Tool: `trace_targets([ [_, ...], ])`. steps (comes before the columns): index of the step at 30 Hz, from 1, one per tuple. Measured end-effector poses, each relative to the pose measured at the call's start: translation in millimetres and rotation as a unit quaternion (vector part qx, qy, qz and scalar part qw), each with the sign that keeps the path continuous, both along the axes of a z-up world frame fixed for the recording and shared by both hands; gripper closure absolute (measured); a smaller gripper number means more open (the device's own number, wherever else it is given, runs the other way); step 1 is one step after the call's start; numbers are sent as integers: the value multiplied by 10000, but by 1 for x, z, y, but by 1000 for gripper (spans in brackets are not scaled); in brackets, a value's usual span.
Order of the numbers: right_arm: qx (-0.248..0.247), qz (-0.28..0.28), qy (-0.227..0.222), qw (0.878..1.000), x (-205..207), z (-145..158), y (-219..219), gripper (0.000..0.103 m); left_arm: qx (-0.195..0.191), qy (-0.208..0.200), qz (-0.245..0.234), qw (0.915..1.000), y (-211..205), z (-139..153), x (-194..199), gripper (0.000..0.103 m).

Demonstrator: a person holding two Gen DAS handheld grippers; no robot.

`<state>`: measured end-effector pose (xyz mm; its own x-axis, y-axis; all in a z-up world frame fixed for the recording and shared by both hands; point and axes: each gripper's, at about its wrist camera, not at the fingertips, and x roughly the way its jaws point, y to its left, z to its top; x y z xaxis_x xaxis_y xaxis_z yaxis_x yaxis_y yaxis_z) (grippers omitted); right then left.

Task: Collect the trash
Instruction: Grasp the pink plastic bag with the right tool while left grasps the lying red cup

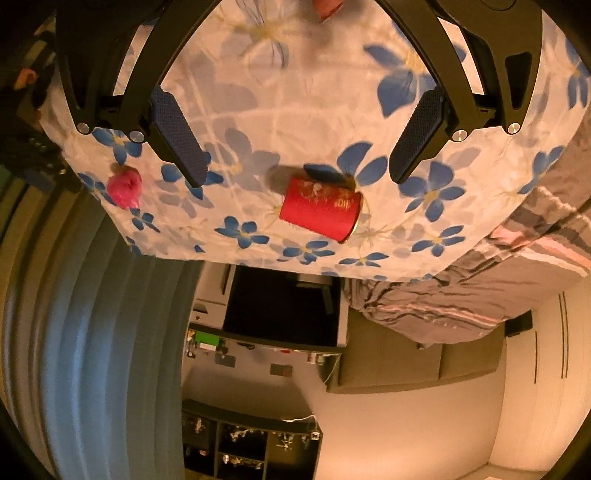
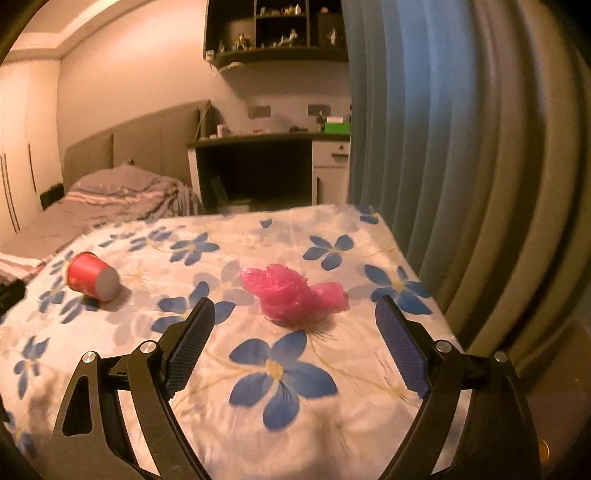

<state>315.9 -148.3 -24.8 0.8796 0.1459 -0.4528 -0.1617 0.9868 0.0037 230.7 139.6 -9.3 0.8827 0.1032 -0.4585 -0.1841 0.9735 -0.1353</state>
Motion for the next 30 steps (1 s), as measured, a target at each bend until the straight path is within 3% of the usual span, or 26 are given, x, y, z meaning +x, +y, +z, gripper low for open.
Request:
trace_targets([
  [7, -175, -73, 391, 9991, 51, -17, 16, 18, -200, 113, -88, 9997, 24, -10, 43, 6],
  [11, -192, -107, 721, 9972, 75, -26, 18, 24, -184, 213, -147, 9995, 32, -16, 61, 6],
  [15, -86, -44, 1054, 9944, 90, -34, 17, 38, -244, 408, -346, 9983, 39, -23, 79, 6],
  [19, -155, 73, 1249, 9920, 98, -38, 21, 62, -149, 652, -453, 9967, 40, -30, 96, 6],
  [24, -79, 182, 1302, 9913, 99, -39, 21, 72, -14, 873, -504, 9949, 41, -39, 111, 6],
  [30, 49, 180, 1218, 9924, 93, -36, 18, 72, -61, 1134, -603, 9917, 43, -48, 126, 6],
])
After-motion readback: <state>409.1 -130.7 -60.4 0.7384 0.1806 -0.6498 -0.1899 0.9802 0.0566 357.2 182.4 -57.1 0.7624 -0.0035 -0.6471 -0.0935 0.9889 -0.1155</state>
